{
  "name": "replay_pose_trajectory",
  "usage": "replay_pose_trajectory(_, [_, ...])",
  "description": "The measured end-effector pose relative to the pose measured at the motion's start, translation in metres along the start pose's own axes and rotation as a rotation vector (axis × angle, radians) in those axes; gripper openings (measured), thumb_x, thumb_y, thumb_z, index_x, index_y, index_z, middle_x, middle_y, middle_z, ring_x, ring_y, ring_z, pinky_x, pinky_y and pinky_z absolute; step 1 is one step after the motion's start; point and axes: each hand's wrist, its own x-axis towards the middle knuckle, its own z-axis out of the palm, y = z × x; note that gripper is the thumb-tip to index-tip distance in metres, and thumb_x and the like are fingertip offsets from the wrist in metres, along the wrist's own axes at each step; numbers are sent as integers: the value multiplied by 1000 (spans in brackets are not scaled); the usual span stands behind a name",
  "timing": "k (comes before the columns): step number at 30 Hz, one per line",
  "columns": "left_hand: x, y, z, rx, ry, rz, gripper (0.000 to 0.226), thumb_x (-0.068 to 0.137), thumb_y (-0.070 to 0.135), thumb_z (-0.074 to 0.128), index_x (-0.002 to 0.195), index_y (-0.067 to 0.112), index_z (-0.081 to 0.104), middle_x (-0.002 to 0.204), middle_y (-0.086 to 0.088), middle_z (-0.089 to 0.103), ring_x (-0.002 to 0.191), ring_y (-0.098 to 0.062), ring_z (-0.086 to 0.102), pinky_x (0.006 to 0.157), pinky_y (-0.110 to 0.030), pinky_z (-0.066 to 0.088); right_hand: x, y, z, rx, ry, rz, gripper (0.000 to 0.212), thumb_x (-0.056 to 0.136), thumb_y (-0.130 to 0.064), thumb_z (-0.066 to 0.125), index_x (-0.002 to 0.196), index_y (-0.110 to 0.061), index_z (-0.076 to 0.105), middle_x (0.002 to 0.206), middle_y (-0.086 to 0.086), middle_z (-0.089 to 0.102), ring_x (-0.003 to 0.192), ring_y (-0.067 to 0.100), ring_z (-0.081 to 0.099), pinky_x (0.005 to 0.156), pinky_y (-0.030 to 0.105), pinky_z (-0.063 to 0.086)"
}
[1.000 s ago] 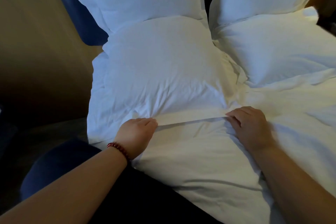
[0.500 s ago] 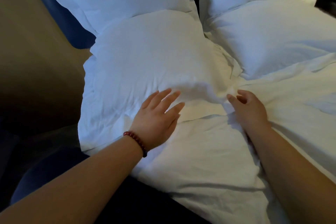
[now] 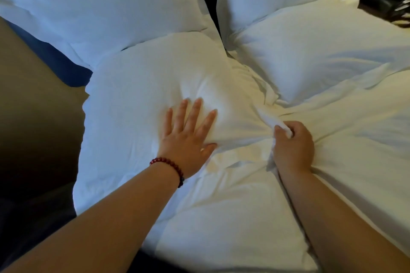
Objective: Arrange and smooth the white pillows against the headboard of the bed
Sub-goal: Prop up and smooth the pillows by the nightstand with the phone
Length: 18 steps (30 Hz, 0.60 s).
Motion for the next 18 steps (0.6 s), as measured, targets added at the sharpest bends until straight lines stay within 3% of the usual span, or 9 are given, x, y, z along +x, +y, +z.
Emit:
replay_pose_trajectory(2, [-1, 3, -1, -27, 7, -2, 74, 85, 66, 2, 150, 35, -17, 161, -5, -19, 147, -32, -18, 117, -56, -6, -2, -4, 0, -29, -35, -75, 40, 82, -27, 71, 117, -10, 62, 119, 17, 59, 115, 36, 51, 98, 42, 41])
replay_pose_trajectory(5, [-19, 9, 3, -142, 57, 12, 73, 91, 62, 17, 155, 29, 6, 163, -8, -3, 149, -32, -5, 118, -55, 5, -13, -12, -2, -141, -106, -178, 67, 80, -36, 75, 139, -18, 47, 148, 13, 38, 140, 32, 28, 115, 46, 20])
replay_pose_trajectory(7, [-44, 14, 11, -258, 107, 34, 67, 94, 56, 26, 154, 26, 19, 163, -7, 4, 150, -28, 0, 119, -50, 9, -22, -18, -1, -162, -126, -273, 62, 85, -39, 69, 139, -18, 48, 151, 12, 36, 143, 33, 26, 117, 49, 15])
replay_pose_trajectory(9, [-75, 17, 20, -349, 110, 20, 60, 96, 52, 30, 151, 28, 23, 163, -2, 7, 150, -22, 1, 119, -47, 11, -35, -27, 2, -98, -164, -388, 51, 87, -37, 62, 132, -14, 54, 144, 14, 46, 136, 36, 38, 114, 51, 28])
replay_pose_trajectory(11, [-96, 12, 25, -421, 115, -24, 54, 95, 50, 33, 145, 30, 31, 162, 0, 17, 150, -20, 9, 117, -51, 21, -56, -37, 9, -28, -259, -453, 44, 88, -28, 62, 129, -12, 57, 140, 11, 51, 131, 32, 45, 111, 39, 34])
replay_pose_trajectory(14, [-104, -8, 19, -502, 220, -91, 51, 93, 45, 39, 139, 22, 43, 153, -5, 37, 143, -24, 29, 113, -49, 30, -97, -56, 19, -50, -435, -429, 45, 93, -27, 63, 136, -25, 51, 150, -4, 39, 140, 12, 33, 102, 5, 22])
replay_pose_trajectory(16, [-106, -23, 13, -533, 283, -164, 52, 92, 41, 41, 138, 17, 45, 149, -6, 42, 139, -25, 34, 111, -45, 30, -118, -63, 27, -67, -504, -425, 44, 94, -33, 60, 137, -32, 48, 154, -12, 29, 142, 4, 23, 99, 1, 14])
replay_pose_trajectory(18, [-115, -34, 14, -552, 285, -232, 52, 91, 40, 42, 137, 17, 46, 150, -6, 40, 141, -27, 32, 110, -45, 29, -132, -68, 35, -38, -511, -463, 42, 93, -31, 62, 133, -28, 53, 155, -10, 29, 143, 3, 22, 107, 7, 18])
